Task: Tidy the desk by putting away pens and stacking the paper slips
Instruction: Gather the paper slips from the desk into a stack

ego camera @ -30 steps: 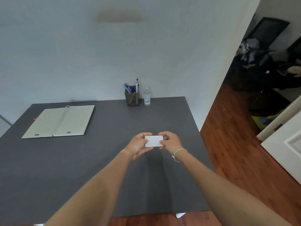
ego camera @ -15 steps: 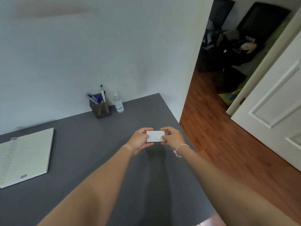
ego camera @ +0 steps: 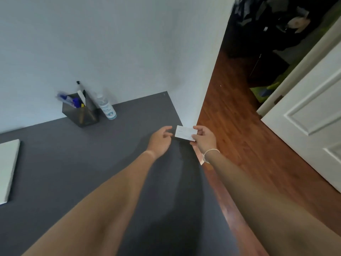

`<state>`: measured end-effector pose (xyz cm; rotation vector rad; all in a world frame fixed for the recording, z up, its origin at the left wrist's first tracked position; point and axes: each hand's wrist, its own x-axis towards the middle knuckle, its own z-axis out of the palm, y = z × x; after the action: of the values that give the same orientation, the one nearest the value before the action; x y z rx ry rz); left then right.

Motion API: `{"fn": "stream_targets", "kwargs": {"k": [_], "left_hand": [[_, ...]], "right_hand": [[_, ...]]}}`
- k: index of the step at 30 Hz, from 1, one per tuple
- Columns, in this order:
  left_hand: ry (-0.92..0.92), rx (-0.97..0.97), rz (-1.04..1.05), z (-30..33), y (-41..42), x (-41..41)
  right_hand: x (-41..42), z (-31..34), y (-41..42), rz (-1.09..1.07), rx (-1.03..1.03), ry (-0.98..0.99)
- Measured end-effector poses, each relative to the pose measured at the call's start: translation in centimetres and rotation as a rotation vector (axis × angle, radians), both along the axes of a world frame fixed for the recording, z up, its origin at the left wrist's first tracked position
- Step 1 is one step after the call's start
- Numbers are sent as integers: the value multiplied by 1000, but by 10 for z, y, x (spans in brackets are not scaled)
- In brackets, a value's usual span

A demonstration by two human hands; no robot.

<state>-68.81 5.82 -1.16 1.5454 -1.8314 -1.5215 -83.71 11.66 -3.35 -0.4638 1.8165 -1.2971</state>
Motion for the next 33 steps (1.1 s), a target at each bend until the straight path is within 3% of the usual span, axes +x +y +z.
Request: {"fn": "stream_targets", "kwargs": {"k": [5, 8, 13, 24, 29, 33], "left_hand": [[-307, -404, -264, -20, -2, -24], [-433, -525, -357, -30, -4, -35], [-524, -603, -415, -48, -8, -38], [-489, -634, -353, -56, -12, -38], [-484, -632, -336, -58, -13, -39], [-485, -633, -335, -60, -13, -38]], "right_hand": [[-46, -20, -19, -60, 6, -34], [-62, -39, -27, -75, 42, -39], [-68, -76, -44, -65, 146, -31], [-53, -161, -82, 27, 345, -110], [-48, -184, -84, -77, 399, -172], [-47, -191, -84, -88, 429, -82]]}}
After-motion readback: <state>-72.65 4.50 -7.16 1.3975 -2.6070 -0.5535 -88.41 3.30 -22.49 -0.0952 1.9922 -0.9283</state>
